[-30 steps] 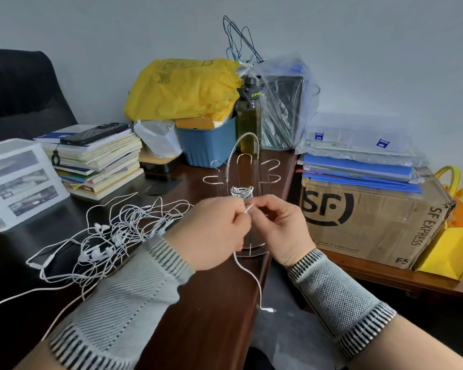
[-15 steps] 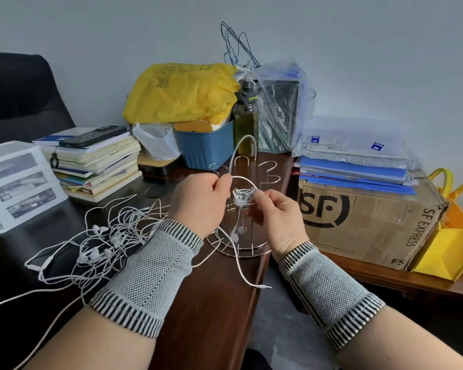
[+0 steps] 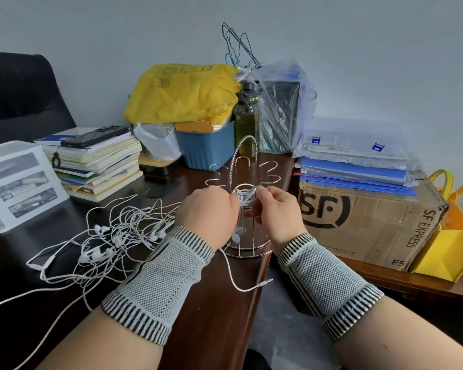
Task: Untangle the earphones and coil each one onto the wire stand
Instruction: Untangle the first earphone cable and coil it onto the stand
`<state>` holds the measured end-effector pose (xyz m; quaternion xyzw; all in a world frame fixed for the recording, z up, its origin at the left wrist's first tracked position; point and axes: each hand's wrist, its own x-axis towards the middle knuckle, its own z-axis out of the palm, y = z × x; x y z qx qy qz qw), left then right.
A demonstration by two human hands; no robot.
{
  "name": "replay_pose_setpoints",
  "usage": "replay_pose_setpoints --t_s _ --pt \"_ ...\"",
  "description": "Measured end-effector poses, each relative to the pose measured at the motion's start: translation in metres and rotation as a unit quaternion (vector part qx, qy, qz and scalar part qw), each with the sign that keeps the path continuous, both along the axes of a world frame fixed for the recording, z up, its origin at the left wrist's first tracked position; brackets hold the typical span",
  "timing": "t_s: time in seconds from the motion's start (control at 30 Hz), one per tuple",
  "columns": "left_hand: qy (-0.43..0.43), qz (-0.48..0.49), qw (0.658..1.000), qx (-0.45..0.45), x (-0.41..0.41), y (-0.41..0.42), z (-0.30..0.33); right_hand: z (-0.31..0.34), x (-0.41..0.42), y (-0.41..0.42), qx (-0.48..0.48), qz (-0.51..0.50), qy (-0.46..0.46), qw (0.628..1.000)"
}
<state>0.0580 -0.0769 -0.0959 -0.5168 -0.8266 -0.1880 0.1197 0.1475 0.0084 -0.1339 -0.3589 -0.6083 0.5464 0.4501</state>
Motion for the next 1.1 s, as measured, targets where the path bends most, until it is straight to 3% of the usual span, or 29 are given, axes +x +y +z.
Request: replay_pose_setpoints --t_s 0.1,0.3,0.53,0.73,0.97,1.1 --pt "-0.01 -0.009 1.0 0.013 0.003 0.004 -0.005 0.0 0.0 0.0 -0.003 0.001 -0.007 1.0" --pt "-0.265 -0.024 0.958 0.108 -0.001 0.0 -0.012 0.002 0.0 0.002 0.0 0.016 -0.015 1.0" --pt "-0.351 -0.053 0.925 0.136 0.011 0.0 -0.023 0.006 0.002 0.002 -0.069 0.027 0.013 0.997" --pt "-0.278 -0.052 0.953 0.108 0.01 -0.007 -0.029 0.006 0.001 0.003 -0.078 0.027 0.023 0.996" --pt "-0.208 -0.116 0.967 0.093 0.013 -0.016 -0.032 -0.007 0.005 0.003 -0.058 0.045 0.06 0.995" --pt "-0.177 -0.126 0.974 0.055 0.014 -0.02 -0.028 -0.016 0.016 -0.002 0.061 0.061 0.048 0.995"
